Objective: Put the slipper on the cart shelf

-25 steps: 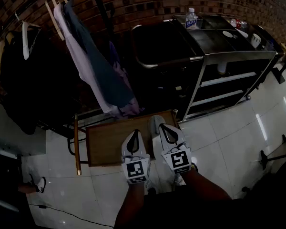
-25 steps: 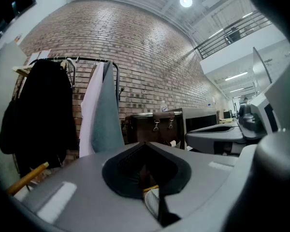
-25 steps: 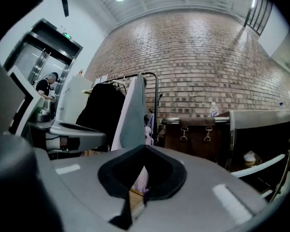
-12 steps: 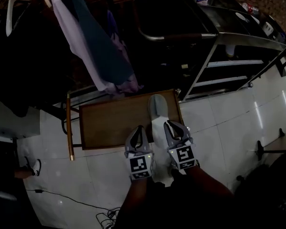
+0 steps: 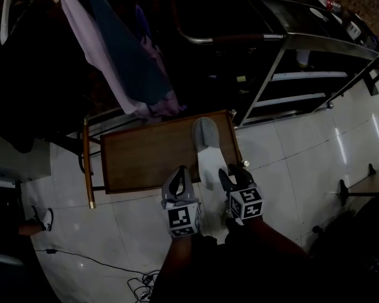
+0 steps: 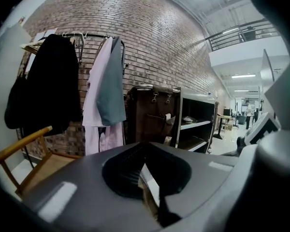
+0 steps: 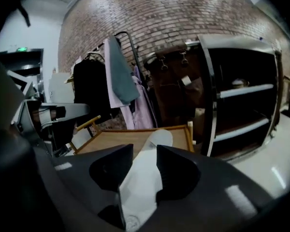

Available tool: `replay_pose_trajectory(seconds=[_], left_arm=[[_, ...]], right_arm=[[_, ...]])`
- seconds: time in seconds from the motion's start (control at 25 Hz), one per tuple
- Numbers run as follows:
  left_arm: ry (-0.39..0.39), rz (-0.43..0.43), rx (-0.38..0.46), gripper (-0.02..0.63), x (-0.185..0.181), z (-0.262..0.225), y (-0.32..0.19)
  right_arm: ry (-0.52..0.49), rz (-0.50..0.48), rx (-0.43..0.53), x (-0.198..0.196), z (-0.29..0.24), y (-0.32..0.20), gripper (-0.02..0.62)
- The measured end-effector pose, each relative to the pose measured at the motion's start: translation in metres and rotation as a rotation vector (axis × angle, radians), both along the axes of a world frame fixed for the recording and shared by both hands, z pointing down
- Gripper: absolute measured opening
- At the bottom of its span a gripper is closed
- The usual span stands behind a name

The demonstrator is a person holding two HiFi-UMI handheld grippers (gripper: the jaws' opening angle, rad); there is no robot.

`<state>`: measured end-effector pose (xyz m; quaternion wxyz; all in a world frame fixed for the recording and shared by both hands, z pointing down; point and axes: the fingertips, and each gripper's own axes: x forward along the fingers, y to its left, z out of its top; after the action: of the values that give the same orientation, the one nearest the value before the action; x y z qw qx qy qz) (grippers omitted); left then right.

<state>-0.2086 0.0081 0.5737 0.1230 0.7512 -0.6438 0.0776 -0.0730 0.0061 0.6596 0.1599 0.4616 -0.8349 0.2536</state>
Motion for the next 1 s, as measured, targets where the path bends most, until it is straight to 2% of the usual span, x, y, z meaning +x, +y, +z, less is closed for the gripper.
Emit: replay_pose_trajectory(seconds=[0.12, 0.28, 0.48, 0.68, 1.0], left_arm=[[-0.003, 0.001, 0.002, 0.015, 0.0, -0.001, 0.002], [-0.009, -0.002, 0.002, 0.015, -0.001, -0.004, 0.002], [-0.023, 0.0, 0.012, 0.015, -0.003, -0.011, 0.003], [-0.03, -0.015, 0.01, 0.015, -0.01, -0.012, 0.004], [-0.028, -0.033, 0.01, 0.015, -0.019, -0.012, 0.006]], right_arm=[[-0.093, 0.06, -0.171, 0.012, 0.028, 0.013, 0.207], [-0.23, 0.131, -0.375, 0.019, 0.058, 0.033, 0.228], [-0.367, 0.203, -0.544, 0.018, 0.091, 0.046, 0.254], [-0.448, 0.235, -0.632, 0.009, 0.106, 0.046, 0.26], [-0.488, 0.227, -0.7, -0.004, 0.116, 0.039, 0.259]])
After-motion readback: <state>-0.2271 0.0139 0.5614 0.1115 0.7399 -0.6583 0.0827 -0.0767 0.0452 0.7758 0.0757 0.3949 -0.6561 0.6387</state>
